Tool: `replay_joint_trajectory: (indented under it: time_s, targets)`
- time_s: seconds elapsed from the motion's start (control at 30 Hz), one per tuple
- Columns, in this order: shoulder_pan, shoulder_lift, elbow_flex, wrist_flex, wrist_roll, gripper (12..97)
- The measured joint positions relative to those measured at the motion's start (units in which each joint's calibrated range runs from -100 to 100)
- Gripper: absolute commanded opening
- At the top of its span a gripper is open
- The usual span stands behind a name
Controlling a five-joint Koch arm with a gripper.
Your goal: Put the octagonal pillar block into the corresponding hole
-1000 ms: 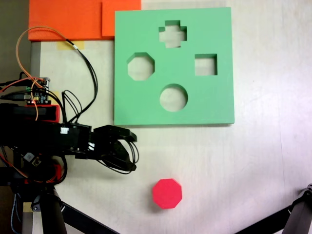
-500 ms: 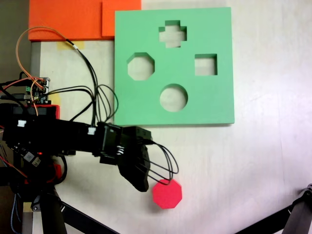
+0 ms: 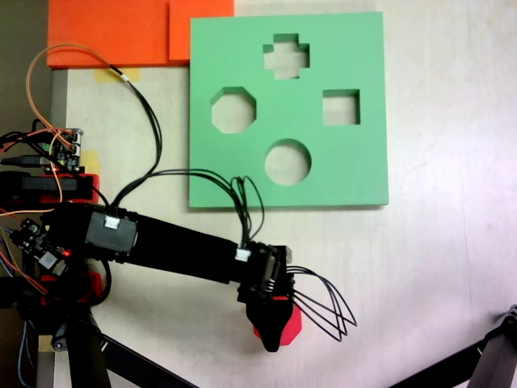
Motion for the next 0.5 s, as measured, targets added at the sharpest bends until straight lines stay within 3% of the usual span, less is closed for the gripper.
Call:
replay_joint_trajectory:
  time_s: [0.5]
  targets:
    - [-3.0,13.7,1.3,0.0,-3.0,90.6]
